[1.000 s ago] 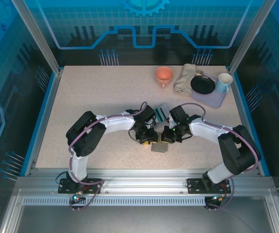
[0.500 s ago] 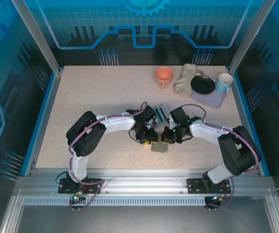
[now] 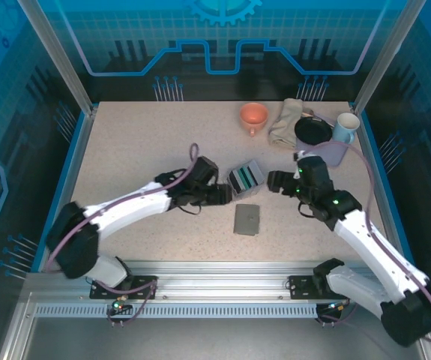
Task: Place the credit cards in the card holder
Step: Reset both arms
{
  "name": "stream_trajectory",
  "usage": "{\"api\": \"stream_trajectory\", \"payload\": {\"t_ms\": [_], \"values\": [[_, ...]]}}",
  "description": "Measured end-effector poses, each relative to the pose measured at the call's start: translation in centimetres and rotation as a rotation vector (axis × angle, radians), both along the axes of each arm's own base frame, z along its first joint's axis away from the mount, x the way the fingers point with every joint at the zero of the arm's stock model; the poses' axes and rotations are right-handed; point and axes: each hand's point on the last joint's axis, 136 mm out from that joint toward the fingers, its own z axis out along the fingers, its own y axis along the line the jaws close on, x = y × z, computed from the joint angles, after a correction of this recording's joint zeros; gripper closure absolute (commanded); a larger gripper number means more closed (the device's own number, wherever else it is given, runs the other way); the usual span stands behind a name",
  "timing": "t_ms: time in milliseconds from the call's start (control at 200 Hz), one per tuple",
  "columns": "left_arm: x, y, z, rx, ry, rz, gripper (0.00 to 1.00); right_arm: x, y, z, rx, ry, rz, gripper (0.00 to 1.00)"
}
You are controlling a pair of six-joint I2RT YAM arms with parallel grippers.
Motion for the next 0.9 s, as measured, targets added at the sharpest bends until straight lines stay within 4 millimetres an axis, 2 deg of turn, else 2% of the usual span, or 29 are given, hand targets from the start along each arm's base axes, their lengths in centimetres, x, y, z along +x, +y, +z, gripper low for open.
{"api": "stream_trajectory", "payload": {"t_ms": [25, 85, 140, 235, 300, 340, 400, 480, 655, 785, 900], "values": [[0.6, 1.3, 0.7, 0.011, -0.041, 0.039, 0.10, 0.3, -0.9, 0.1, -0.040, -0.032, -0.021, 0.01], [2.1, 5.1, 1.7, 0.060, -0.120, 0.143, 0.08, 1.2, -3.3, -0.8, -0.157, -0.085, -0.077, 0.00], [3.3, 9.1, 1.7, 0.135, -0.176, 0.244, 0.05, 1.8, -5.2, -3.0, -0.254, -0.076, -0.113, 0.00], [4.1, 16.5, 0.3, 0.298, -0.210, 0.419, 0.04, 2.4, -7.6, -8.1, -0.371, 0.014, -0.123, 0.00], [4.0, 20.7, -0.6, 0.389, -0.211, 0.504, 0.03, 2.9, -8.4, -10.3, -0.398, 0.047, -0.112, 0.00], [3.8, 23.2, -1.2, 0.440, -0.221, 0.549, 0.01, 3.4, -8.4, -11.1, -0.401, 0.042, -0.097, 0.00], [3.2, 25.8, -1.7, 0.490, -0.250, 0.597, 0.01, 4.4, -8.0, -11.7, -0.400, 0.015, -0.069, 0.00], [2.6, 27.8, -2.3, 0.526, -0.312, 0.625, 0.01, 6.0, -7.1, -12.1, -0.397, -0.032, -0.022, 0.00], [3.1, 30.1, -4.3, 0.535, -0.388, 0.656, 0.01, 8.7, -6.4, -12.2, -0.344, -0.123, 0.034, 0.01], [5.2, 29.2, -4.9, 0.511, -0.465, 0.591, 0.01, 9.2, -6.7, -12.3, -0.301, -0.186, 0.047, 0.00], [7.3, 28.4, -4.8, 0.480, -0.537, 0.526, 0.01, 9.3, -5.9, -12.0, -0.274, -0.210, 0.085, 0.00]]}}
